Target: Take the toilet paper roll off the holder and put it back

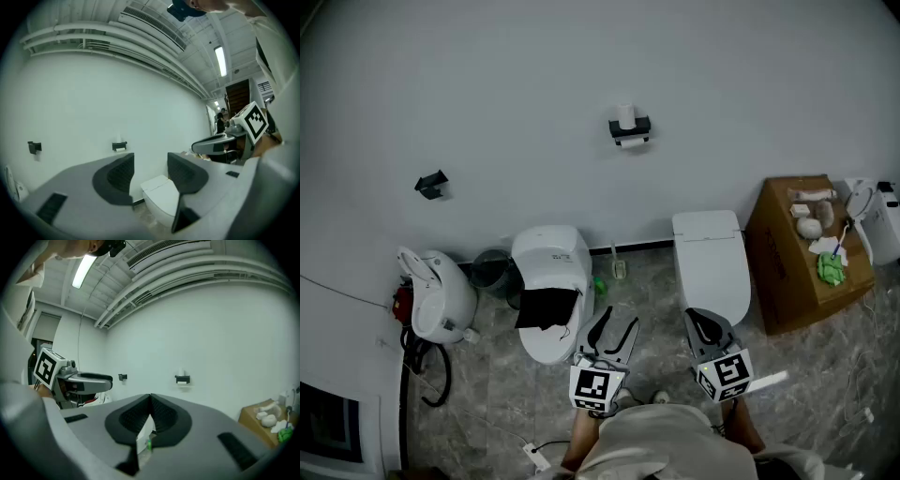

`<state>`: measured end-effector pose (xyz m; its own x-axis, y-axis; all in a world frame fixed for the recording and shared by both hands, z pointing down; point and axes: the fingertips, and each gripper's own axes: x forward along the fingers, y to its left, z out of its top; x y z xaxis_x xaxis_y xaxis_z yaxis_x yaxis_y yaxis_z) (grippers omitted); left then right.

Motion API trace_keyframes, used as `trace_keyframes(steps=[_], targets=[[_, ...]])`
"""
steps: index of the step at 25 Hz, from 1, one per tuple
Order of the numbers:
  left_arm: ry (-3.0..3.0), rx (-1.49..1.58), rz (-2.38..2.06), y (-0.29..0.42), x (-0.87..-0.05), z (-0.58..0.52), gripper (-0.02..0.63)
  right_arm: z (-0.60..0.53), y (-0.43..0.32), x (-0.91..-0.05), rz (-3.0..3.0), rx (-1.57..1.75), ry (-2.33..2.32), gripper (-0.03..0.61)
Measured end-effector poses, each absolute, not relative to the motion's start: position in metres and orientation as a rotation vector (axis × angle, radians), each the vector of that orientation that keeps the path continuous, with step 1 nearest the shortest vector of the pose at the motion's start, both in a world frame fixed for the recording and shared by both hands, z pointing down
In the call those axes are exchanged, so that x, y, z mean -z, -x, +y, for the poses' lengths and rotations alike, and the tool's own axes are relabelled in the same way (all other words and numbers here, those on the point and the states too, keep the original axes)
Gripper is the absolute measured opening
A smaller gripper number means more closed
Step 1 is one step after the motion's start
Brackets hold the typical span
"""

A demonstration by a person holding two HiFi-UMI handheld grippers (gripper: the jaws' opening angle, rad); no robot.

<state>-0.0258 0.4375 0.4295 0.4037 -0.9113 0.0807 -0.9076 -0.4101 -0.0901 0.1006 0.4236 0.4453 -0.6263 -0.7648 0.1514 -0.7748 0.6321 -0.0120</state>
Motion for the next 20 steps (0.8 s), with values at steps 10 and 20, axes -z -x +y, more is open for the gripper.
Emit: trace_keyframes(steps=[10,20], targets=[[2.583,0.197,1.695,0.010,-0.423,0.403,0.230,0.390,-0.116,-0.445,-2.733,-0.128,-1.276,-0.004],[2.583,0.187,1.689,0.025,-0.427,0.361,0.227,0.350,-0.111,-0.450,-2.705,-0.123,-1.312,-0.005]])
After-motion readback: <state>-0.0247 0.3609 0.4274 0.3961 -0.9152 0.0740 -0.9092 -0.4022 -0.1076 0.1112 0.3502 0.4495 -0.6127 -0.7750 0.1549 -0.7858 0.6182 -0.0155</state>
